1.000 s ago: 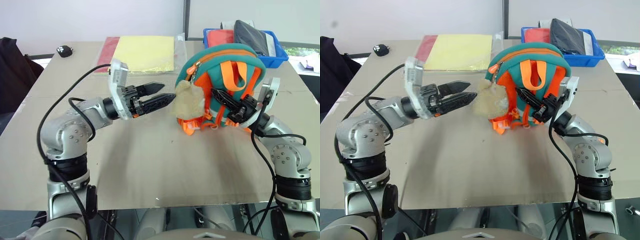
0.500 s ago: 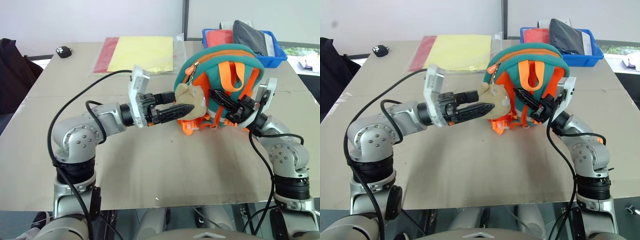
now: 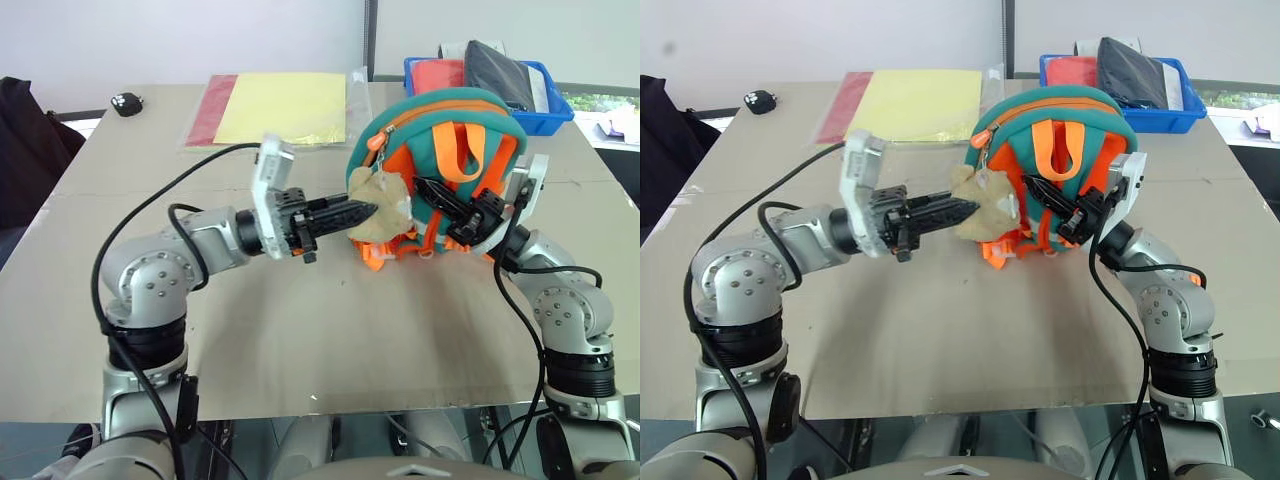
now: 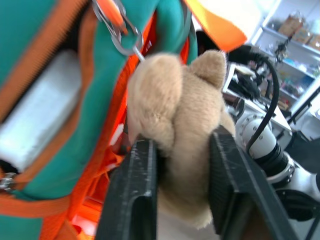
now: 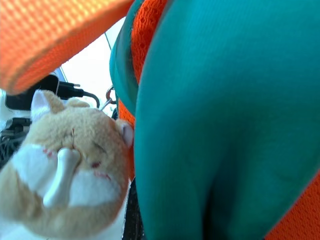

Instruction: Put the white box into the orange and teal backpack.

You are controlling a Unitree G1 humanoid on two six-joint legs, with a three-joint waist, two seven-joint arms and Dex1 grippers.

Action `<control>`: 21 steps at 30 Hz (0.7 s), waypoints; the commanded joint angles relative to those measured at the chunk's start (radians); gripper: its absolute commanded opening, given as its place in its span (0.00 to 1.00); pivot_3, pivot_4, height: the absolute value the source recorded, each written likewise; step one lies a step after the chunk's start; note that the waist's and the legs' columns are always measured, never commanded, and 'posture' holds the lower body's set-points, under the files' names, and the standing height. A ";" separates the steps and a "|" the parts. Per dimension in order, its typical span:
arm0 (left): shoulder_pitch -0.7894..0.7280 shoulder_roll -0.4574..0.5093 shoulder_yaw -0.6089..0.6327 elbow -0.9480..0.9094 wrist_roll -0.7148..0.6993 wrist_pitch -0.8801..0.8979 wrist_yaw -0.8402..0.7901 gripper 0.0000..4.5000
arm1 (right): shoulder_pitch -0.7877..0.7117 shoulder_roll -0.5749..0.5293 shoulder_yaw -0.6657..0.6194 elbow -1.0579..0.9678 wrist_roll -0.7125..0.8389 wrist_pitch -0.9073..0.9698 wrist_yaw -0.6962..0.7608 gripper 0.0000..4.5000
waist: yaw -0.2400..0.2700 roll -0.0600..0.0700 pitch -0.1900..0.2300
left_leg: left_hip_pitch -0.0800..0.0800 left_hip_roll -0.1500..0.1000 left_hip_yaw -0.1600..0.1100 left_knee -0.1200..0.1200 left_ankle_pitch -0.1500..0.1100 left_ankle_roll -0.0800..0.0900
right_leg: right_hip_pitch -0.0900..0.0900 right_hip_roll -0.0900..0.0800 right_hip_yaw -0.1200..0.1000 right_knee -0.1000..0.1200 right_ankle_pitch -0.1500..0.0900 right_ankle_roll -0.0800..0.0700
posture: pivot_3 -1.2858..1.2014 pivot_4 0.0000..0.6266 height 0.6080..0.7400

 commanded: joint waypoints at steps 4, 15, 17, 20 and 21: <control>0.011 0.159 0.120 0.036 0.008 -0.045 -0.062 0.12 | -0.029 0.006 -0.002 -0.040 0.014 -0.009 -0.003 0.00 | 0.000 0.000 0.000 | 0.000 0.000 0.000 0.000 0.000 0.000 | 0.000 0.000 0.000 0.000 0.000 0.000 | 0.52 0.24 1.00; 0.177 0.288 -0.330 0.232 0.563 -0.317 -0.119 0.12 | -0.034 0.015 0.010 -0.030 0.012 -0.011 -0.010 0.00 | 0.002 0.004 -0.003 | 0.001 -0.001 0.001 -0.001 0.000 0.000 | 0.001 0.000 -0.001 -0.001 0.000 0.000 | 0.52 0.24 1.00; 0.196 0.300 -0.492 0.277 0.712 -0.371 -0.132 0.12 | -0.037 0.020 0.013 -0.031 0.012 -0.011 -0.014 0.00 | 0.001 0.003 -0.004 | 0.003 -0.001 0.003 -0.003 0.000 0.000 | 0.001 0.000 0.002 -0.001 0.000 0.000 | 0.52 0.24 1.00; 0.172 0.237 -0.556 0.380 0.833 -0.427 -0.071 0.12 | -0.043 0.023 0.011 -0.030 0.014 -0.010 -0.018 0.00 | 0.013 0.016 -0.018 | 0.006 -0.001 -0.001 -0.002 0.000 0.000 | 0.006 0.000 0.002 -0.002 0.000 0.000 | 0.52 0.24 1.00; 0.164 0.215 -0.550 0.384 0.840 -0.446 -0.071 0.12 | -0.044 0.022 0.011 -0.029 0.014 -0.009 -0.019 0.00 | 0.017 0.021 -0.021 | 0.012 -0.002 0.001 -0.005 0.000 0.001 | 0.012 -0.002 0.003 -0.003 0.000 0.000 | 0.52 0.24 1.00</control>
